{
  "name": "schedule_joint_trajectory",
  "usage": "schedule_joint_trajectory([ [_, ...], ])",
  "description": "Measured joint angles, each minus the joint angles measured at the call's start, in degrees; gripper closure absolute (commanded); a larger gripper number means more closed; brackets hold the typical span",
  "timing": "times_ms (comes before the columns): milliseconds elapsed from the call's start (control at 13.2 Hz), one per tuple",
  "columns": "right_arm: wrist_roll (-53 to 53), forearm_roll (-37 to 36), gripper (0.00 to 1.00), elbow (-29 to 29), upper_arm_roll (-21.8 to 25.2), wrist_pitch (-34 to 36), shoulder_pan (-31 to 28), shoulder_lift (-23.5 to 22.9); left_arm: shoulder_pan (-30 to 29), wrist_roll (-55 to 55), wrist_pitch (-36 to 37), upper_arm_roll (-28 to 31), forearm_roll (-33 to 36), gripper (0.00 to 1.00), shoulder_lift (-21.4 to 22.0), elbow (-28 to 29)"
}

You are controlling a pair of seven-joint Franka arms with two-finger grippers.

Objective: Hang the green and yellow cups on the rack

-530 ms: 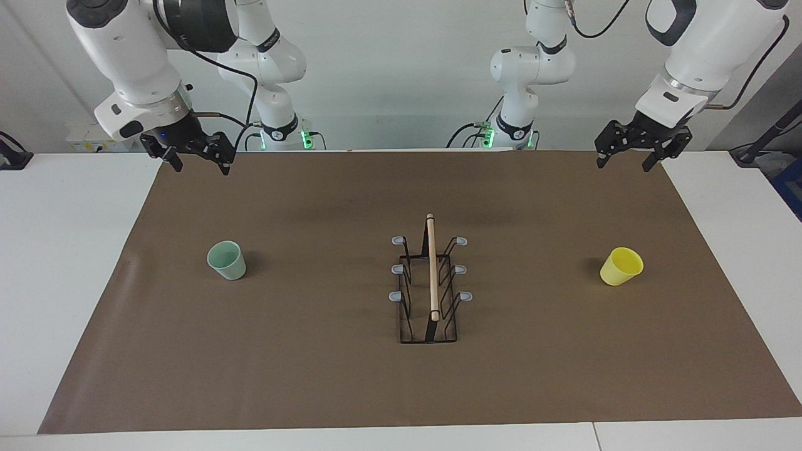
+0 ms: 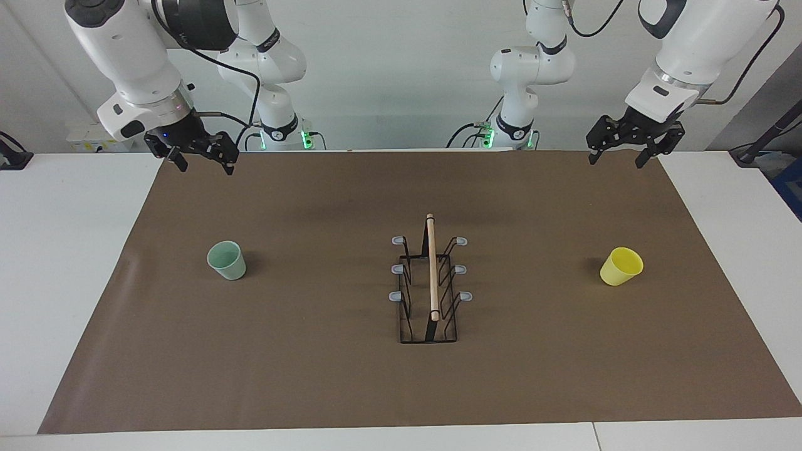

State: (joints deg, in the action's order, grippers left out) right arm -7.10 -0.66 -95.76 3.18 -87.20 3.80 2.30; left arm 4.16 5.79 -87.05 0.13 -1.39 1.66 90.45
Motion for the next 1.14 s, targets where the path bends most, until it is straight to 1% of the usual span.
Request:
schedule_joint_trajectory([
  [303, 0.00, -0.01, 0.00, -0.30, 0.01, -1.23, -0.23, -0.61, 0.00, 0.00, 0.16, 0.00, 0.00, 0.00, -0.03, 0.22],
  [454, 0.00, -0.07, 0.00, -0.28, 0.20, -1.67, -0.86, -3.72, 0.00, -0.01, 0.18, -0.01, 0.00, 0.00, -0.03, 0.27],
  [606, 0.00, -0.57, 0.00, 1.48, 0.19, -3.24, -1.13, -9.54, 0.08, -0.01, 0.18, -0.16, 0.00, 0.00, -0.02, 0.30],
  [833, 1.17, -1.90, 0.00, 6.95, -0.49, -8.30, -0.70, -20.64, 0.24, -0.15, -0.86, -0.61, 0.00, 0.00, -0.03, 0.36],
  [984, 5.19, -6.43, 0.00, 7.63, -1.53, -11.24, 1.09, -25.08, 0.23, -1.22, -1.73, -0.31, 0.00, 0.00, -0.03, 0.38],
  [1135, 10.45, -12.80, 0.00, 7.42, -2.01, -11.34, 4.74, -27.92, 0.22, -1.77, -2.82, -0.05, 0.00, 0.00, -0.11, 0.38],
])
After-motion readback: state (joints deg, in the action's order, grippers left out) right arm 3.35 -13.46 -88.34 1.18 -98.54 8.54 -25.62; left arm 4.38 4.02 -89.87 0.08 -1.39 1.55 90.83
